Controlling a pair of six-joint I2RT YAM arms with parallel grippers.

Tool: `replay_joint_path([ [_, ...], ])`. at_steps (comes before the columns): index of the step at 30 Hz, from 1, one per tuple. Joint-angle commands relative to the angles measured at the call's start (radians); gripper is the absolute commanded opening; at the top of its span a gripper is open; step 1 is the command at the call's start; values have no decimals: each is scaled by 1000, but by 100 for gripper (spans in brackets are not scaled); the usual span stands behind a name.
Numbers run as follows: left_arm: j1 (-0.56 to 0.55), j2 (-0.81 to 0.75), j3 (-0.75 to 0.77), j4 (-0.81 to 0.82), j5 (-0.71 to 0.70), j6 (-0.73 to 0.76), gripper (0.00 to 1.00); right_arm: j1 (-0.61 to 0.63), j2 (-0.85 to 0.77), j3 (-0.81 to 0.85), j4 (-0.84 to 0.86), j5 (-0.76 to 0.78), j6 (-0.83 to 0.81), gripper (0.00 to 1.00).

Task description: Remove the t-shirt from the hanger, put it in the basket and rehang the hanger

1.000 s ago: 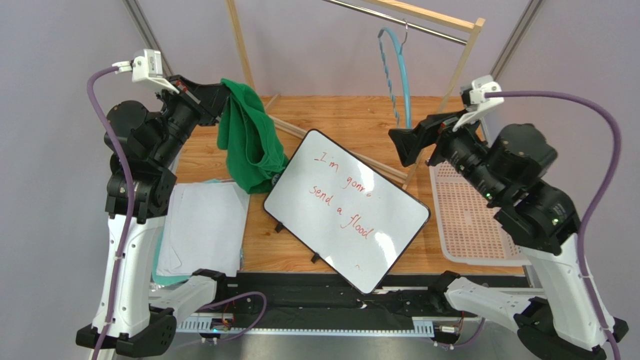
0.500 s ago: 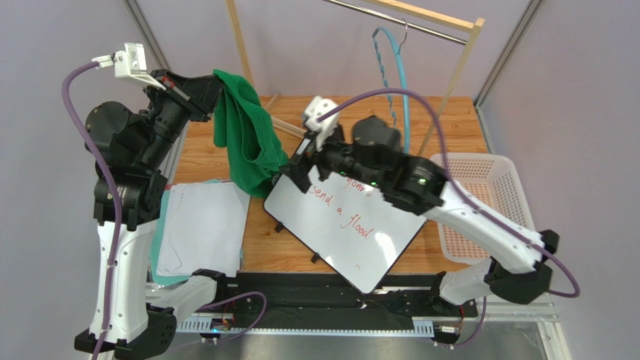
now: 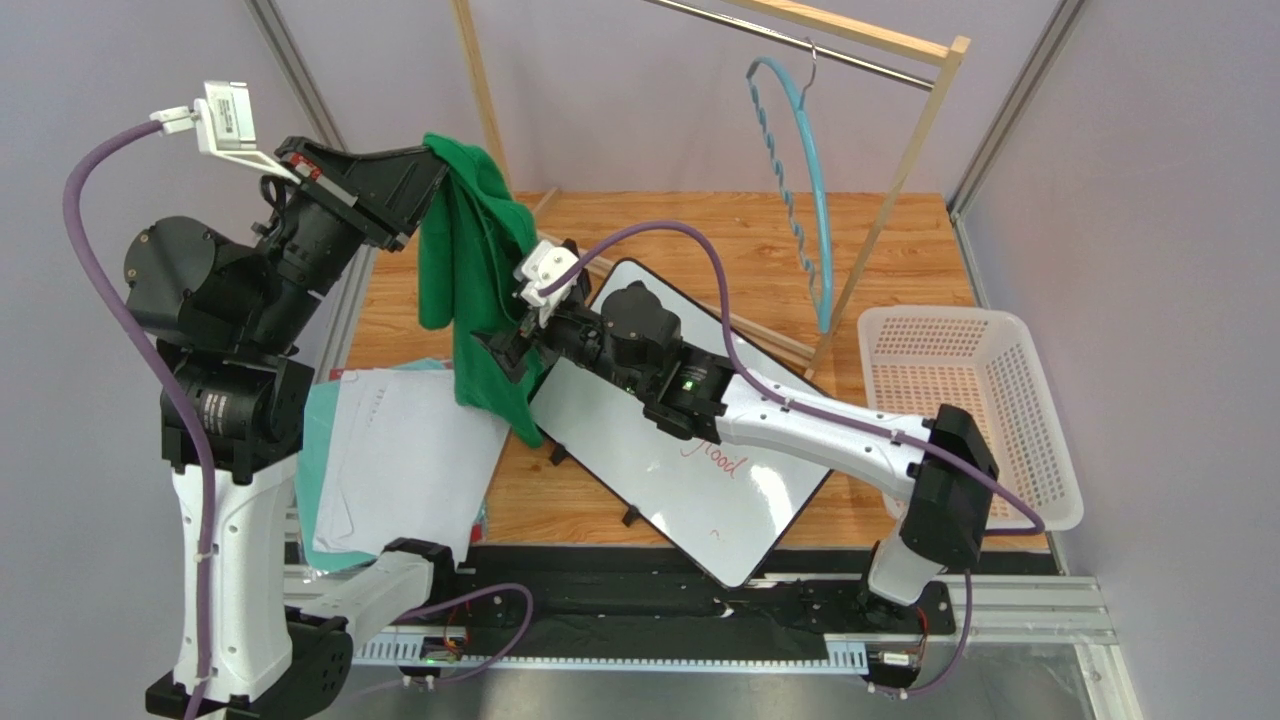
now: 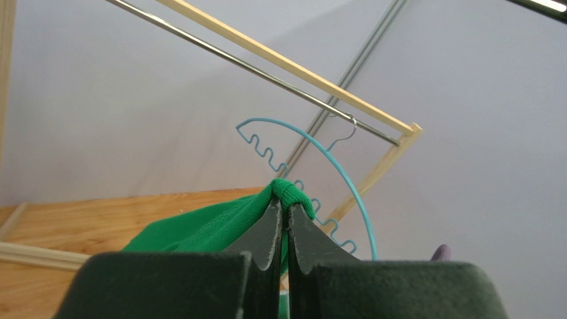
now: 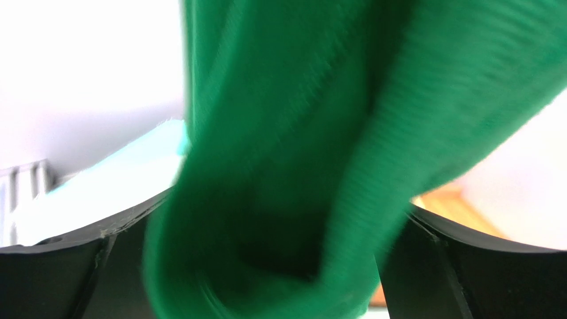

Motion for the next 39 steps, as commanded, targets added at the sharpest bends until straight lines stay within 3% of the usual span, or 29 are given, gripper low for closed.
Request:
replay_joint_path([
  [1, 3, -23, 50, 89, 57, -112, 0, 35, 69, 4, 277, 146, -51, 100],
  [4, 3, -36, 61, 80, 51, -132, 0, 46, 109, 25, 299, 212, -52, 85],
  [5, 3, -43, 62, 78, 48, -126, 0, 49, 112, 35, 300, 224, -57, 72],
  [9, 3, -72, 90, 29, 8, -74, 0, 52, 112, 30, 337, 238, -44, 37],
  [10, 3, -78, 95, 9, 2, -63, 0, 52, 114, 36, 334, 236, -47, 15],
  [12, 3, -105, 86, -6, -15, -35, 0, 52, 112, 78, 311, 238, -52, 0],
  [17, 3, -222, -58, -73, -101, 41, 0, 51, 79, 144, 189, 230, -60, 0],
  [21, 3, -363, -200, -129, -228, 96, 0, 51, -44, 128, 63, 262, -29, 0],
  [24, 3, -429, -318, -156, -245, 107, 1, 48, -140, 119, -56, 284, 12, 0],
  [27, 3, -464, -448, -144, -209, 107, 11, 31, -215, 136, -190, 307, 55, 0],
  [32, 3, -440, -589, -135, -121, 83, 39, -39, -317, 173, -426, 290, 156, 0],
  [34, 3, -429, -638, -100, -80, 63, 45, -50, -373, 174, -519, 311, 161, 0],
  [39, 3, -411, -723, -38, 2, 35, 48, -55, -519, 121, -651, 365, 190, 0],
])
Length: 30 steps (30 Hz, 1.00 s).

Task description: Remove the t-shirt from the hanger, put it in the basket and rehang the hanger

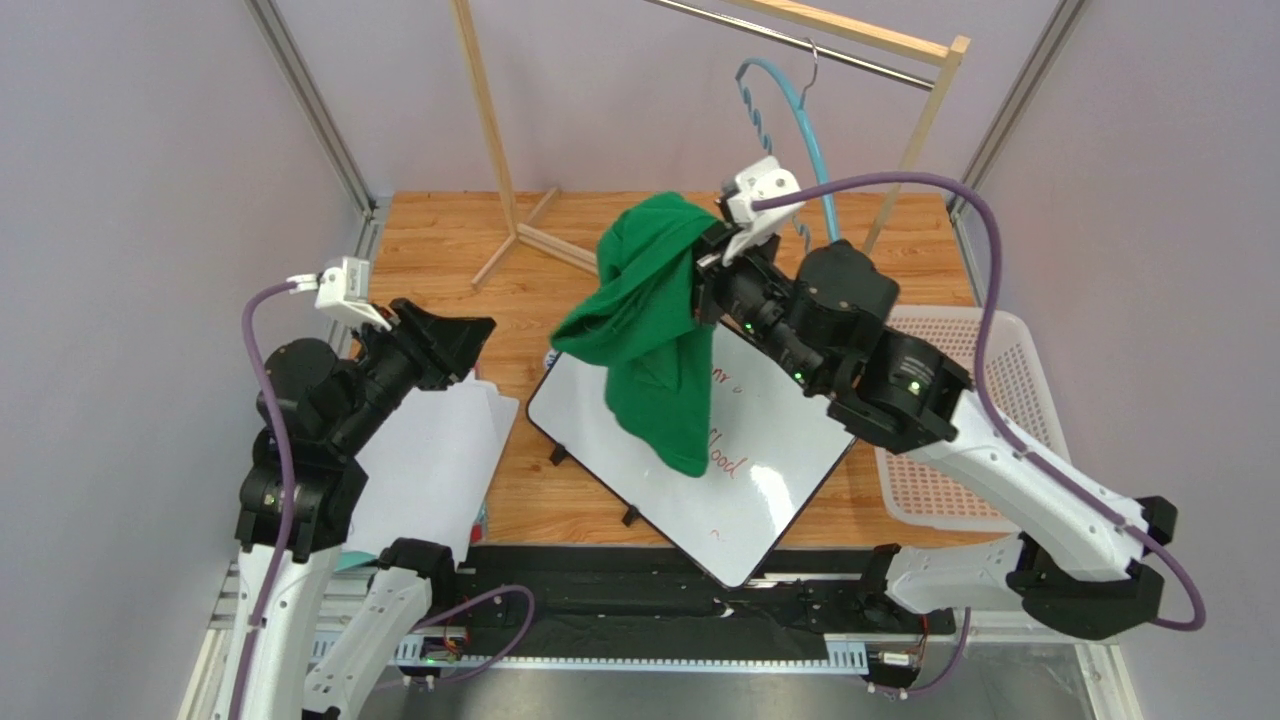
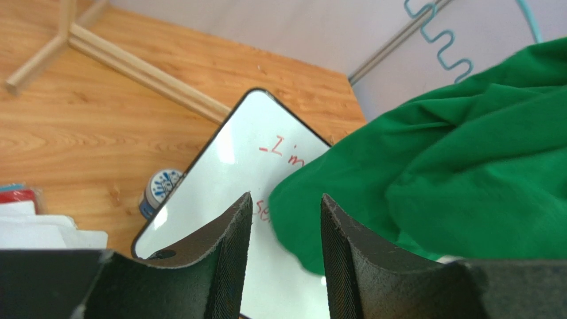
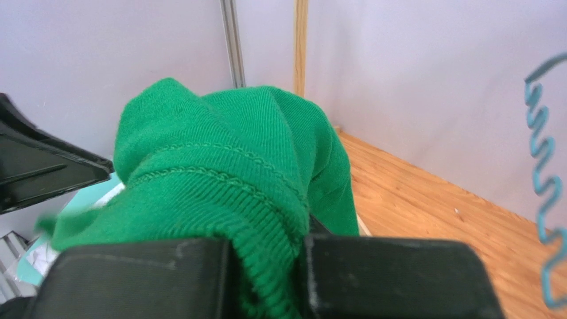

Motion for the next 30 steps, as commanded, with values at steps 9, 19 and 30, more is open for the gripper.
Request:
replay_joint_path([
  [9, 3, -15, -135, 160, 144, -84, 47, 5, -416, -124, -329, 87, 132, 0],
  [19, 3, -54, -198, 251, 255, -92, 46, 5, -516, -93, -486, 474, -26, 0],
  [30, 3, -57, -221, 254, 317, -83, 46, 5, -554, -146, -424, 772, -175, 0],
])
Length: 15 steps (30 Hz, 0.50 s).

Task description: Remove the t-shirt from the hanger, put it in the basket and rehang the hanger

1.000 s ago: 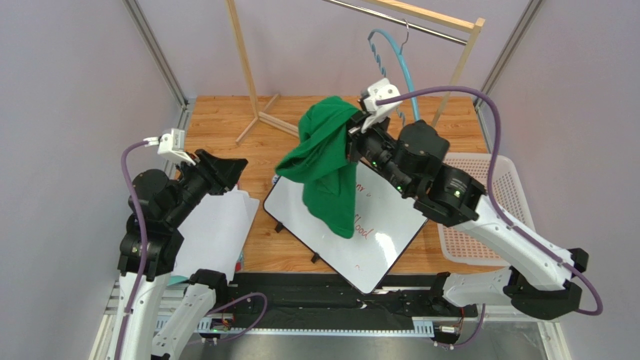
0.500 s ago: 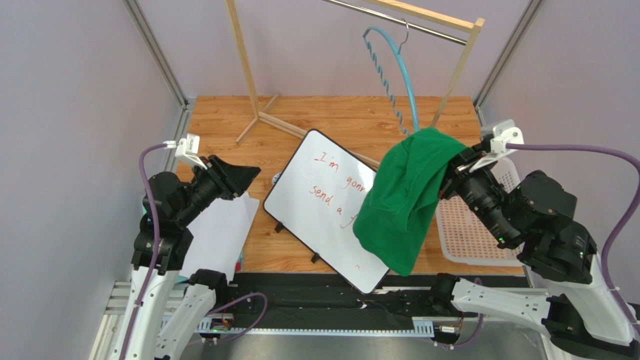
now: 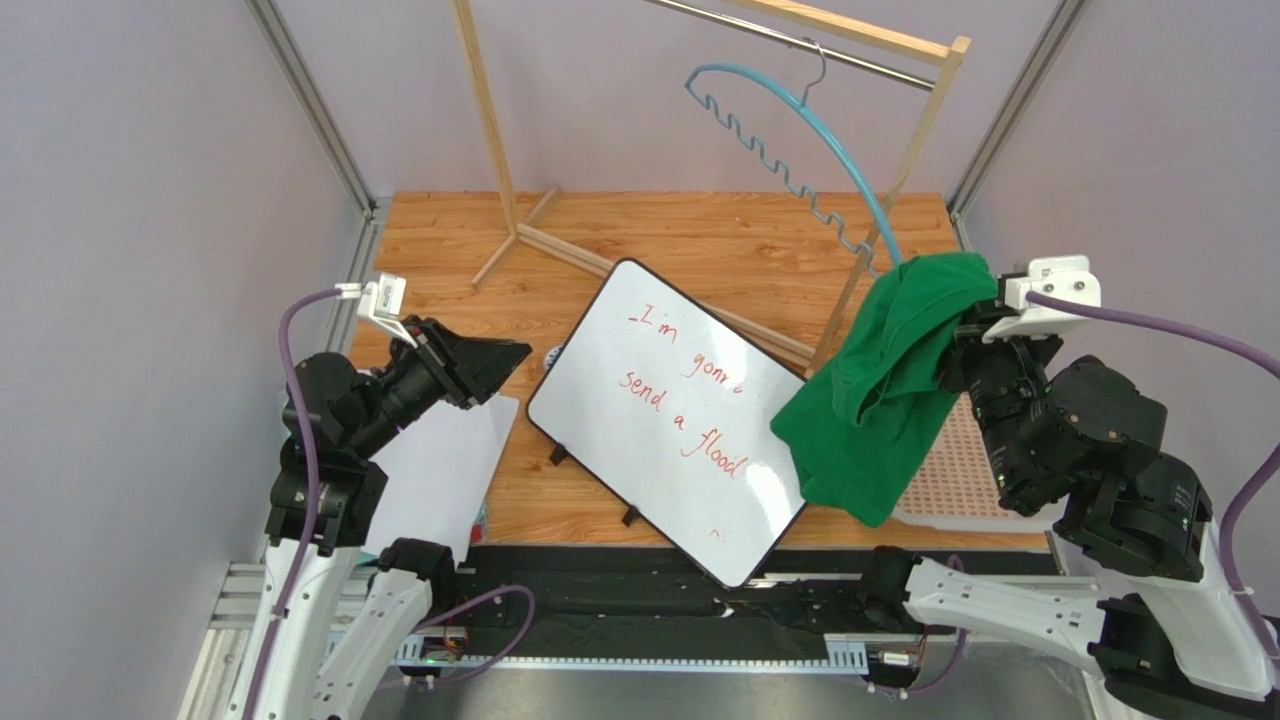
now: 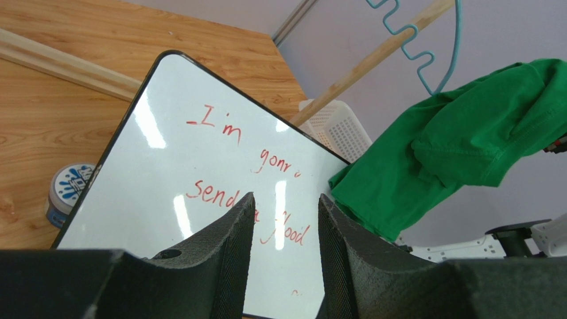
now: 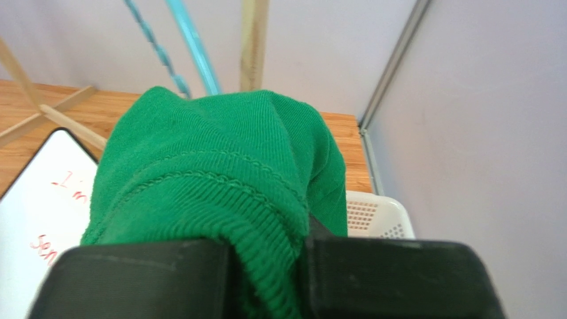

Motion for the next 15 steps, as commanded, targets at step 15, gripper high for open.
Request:
replay_joint_path([
  [15, 3, -77, -58, 28, 34, 8, 46, -760, 138, -124, 50, -482, 118, 0],
])
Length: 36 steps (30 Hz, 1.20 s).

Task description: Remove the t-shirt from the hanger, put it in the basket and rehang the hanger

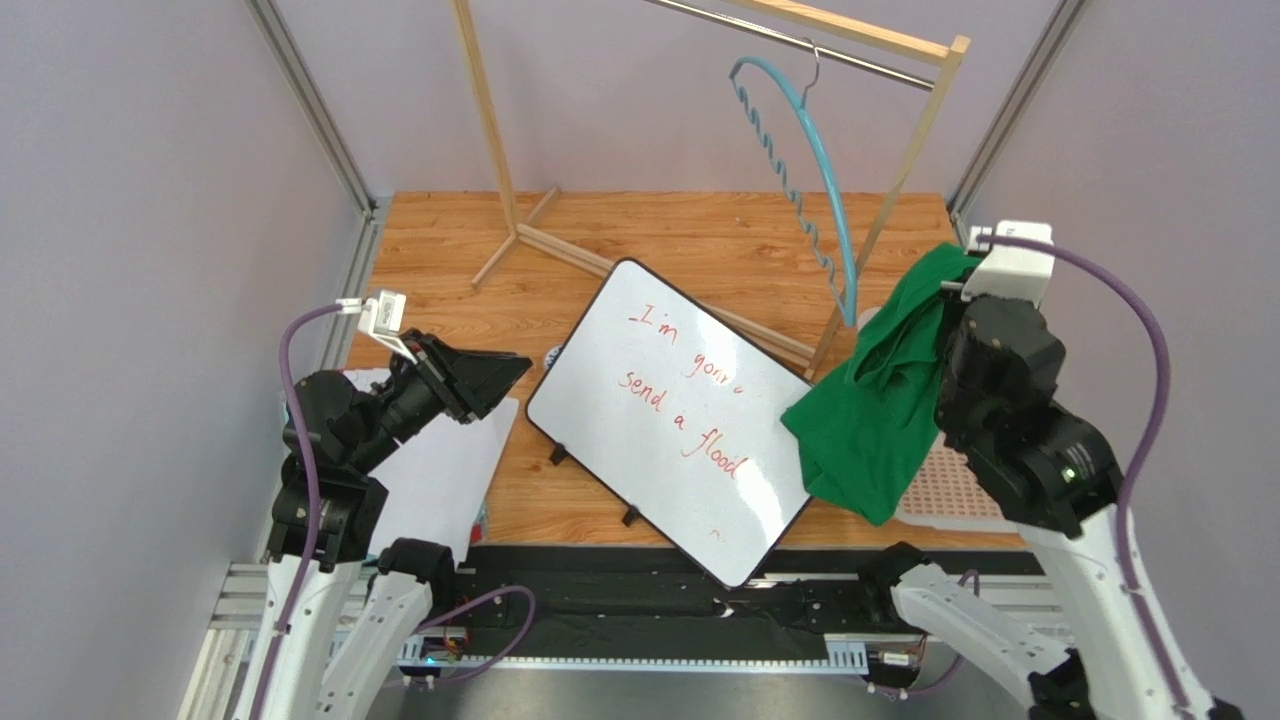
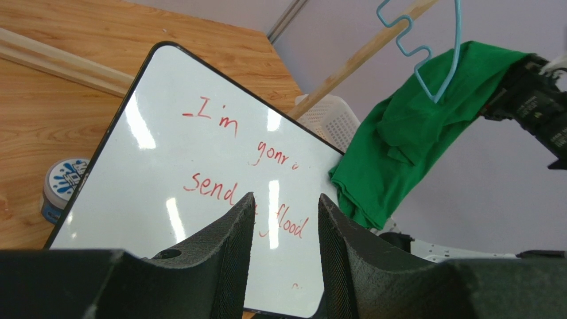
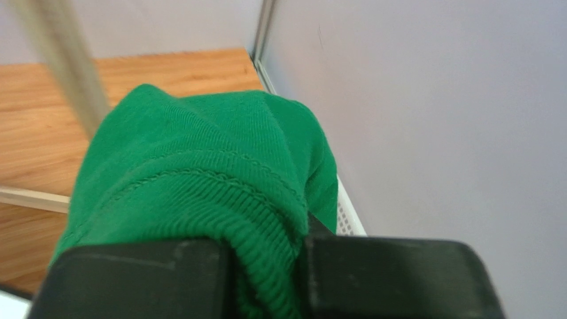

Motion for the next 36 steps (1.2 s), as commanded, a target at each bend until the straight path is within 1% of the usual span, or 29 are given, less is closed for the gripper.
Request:
replay_joint_path([
  [1, 2, -11, -3, 23, 9, 4, 46, -325, 41, -18, 29, -425, 157, 0],
  [2, 3, -12, -11, 26, 6, -2, 46, -348, 44, -12, 28, -475, 176, 0],
  [6, 3, 1, -15, 61, 6, -19, 46, -435, 85, 44, 32, -533, 225, 0],
  [7, 3, 4, -11, 45, 6, -16, 46, -474, 99, 60, 29, -550, 235, 0],
  [9, 3, 1, -6, 37, 10, -17, 46, -527, 146, 112, 28, -550, 256, 0],
  [10, 2, -2, -6, 28, 10, -13, 46, -532, 166, 133, 20, -543, 264, 0],
  [12, 3, -9, 0, 3, 7, -2, 46, -596, 215, 198, 13, -550, 285, 0],
  [15, 3, -6, 31, -61, 21, 32, 46, -604, 252, 267, -1, -539, 296, 0],
  [18, 3, 7, 64, -109, 30, 61, 47, -607, 271, 299, 0, -527, 301, 0],
  [24, 3, 6, 66, -119, 49, 72, 47, -615, 277, 316, 3, -478, 291, 0],
  [28, 3, 12, 66, -119, 56, 79, 47, -637, 324, 374, -4, -455, 242, 0],
  [31, 3, 18, 64, -118, 59, 76, 47, -666, 320, 358, -12, -435, 242, 0],
  [36, 3, 23, 61, -107, 64, 67, 47, -718, 311, 221, -7, -470, 299, 0],
])
